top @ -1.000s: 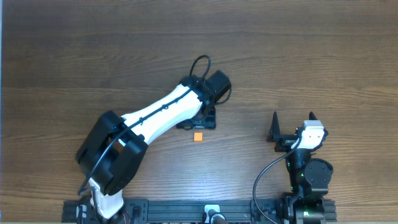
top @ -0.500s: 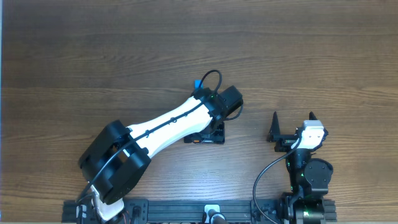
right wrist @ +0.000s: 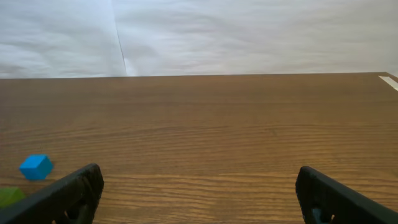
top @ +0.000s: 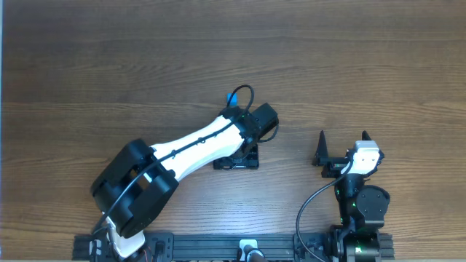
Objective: Stack Cubes
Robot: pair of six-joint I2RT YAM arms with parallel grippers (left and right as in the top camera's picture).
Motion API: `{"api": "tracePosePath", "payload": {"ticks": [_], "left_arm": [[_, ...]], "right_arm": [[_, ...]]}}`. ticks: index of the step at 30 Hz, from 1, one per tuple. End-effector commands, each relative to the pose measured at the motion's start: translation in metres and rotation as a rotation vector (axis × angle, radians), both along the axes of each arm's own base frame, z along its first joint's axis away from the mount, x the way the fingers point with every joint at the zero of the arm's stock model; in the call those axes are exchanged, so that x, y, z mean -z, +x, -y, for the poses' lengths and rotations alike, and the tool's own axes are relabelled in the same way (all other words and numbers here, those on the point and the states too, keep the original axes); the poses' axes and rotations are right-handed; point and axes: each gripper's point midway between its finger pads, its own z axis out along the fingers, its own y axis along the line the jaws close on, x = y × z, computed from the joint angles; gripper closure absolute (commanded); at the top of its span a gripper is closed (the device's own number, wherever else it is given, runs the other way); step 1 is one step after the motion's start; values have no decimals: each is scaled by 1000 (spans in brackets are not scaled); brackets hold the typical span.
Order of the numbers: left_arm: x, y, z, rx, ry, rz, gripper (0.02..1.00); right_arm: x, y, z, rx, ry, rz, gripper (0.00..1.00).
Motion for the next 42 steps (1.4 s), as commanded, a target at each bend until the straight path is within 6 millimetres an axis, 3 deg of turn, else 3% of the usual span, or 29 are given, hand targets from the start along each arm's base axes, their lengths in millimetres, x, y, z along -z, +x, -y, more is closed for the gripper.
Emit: {"api": "tracePosePath", "payload": {"ticks": [1, 7, 24, 35, 42], "left_arm": [[-2, 3, -5, -7, -19, 7, 338], [-1, 2, -6, -9, -16, 5, 496], [5, 2, -7, 9, -23, 11, 514], [5, 3, -8, 10, -23, 11, 812], [5, 3, -8, 13, -20, 13, 888]], "right_arm": [[1, 0, 0, -3, -1, 5, 9], [1, 0, 0, -3, -1, 5, 7], [1, 0, 0, -3, -1, 5, 7], [1, 0, 0, -3, -1, 5, 9], [1, 0, 0, -3, -1, 5, 7]]}}
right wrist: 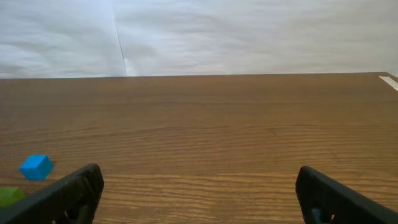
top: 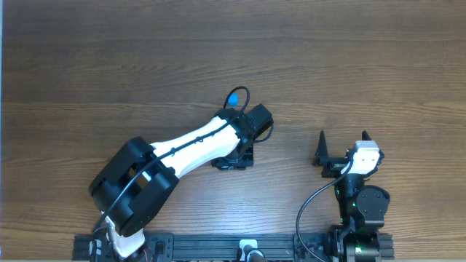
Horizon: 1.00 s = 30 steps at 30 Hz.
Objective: Stack Cubes
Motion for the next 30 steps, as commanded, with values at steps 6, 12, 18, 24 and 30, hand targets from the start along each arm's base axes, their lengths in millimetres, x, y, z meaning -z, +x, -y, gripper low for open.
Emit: {"api": "tracePosePath", "payload": {"ticks": [6, 12, 18, 24, 30], "left_arm": [[-24, 2, -3, 1, -33, 41, 976], [-78, 17, -2, 5, -127, 180, 978], [-123, 36, -8, 30, -114, 215, 980], [-121, 55, -13, 9, -68, 203, 980], [-101, 62, -7, 31, -50, 185, 980]], "right_arm": [[1, 0, 0, -3, -1, 5, 7], [1, 0, 0, -3, -1, 5, 7], [1, 0, 0, -3, -1, 5, 9], [1, 0, 0, -3, -1, 5, 9], [1, 0, 0, -3, -1, 5, 7]]}}
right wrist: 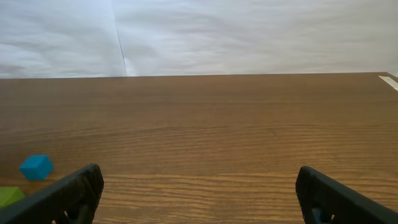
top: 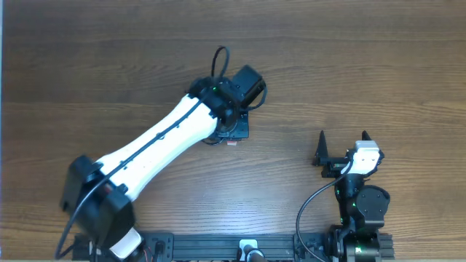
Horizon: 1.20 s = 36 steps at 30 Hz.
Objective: Stack Cubes
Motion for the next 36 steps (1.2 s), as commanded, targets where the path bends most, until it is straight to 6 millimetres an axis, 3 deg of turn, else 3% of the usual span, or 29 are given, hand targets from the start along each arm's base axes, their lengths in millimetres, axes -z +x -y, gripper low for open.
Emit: {"api": "tracePosePath", "payload": {"ticks": [1, 12, 36], "left_arm": [[15, 11, 4, 42, 28, 6, 980], [37, 5, 13, 117, 9, -79, 980], [51, 10, 5, -10, 33, -108, 978]], "right_arm": [[1, 0, 0, -3, -1, 5, 9], [1, 0, 0, -3, -1, 5, 7], [1, 0, 0, -3, -1, 5, 7]]}}
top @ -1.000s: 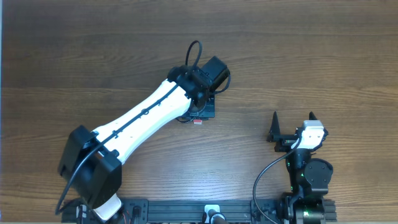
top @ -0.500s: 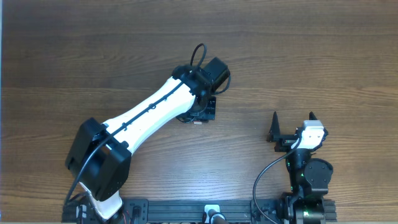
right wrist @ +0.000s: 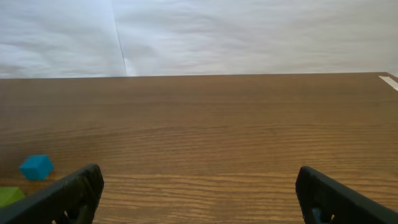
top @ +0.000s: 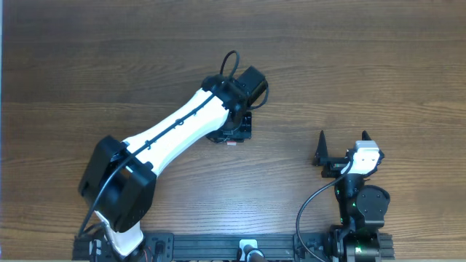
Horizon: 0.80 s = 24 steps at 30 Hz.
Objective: Stack Cubes
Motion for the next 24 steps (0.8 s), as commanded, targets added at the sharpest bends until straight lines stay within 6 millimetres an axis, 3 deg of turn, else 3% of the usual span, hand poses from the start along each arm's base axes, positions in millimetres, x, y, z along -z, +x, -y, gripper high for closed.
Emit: {"api": "tracePosePath", "payload": {"ticks": [1, 24], "left_arm": [[6, 5, -3, -49, 17, -3, 978], [16, 9, -3, -48, 37, 2, 978]], "right_arm": [[1, 0, 0, -3, -1, 5, 9], [1, 0, 0, -3, -1, 5, 7]]}}
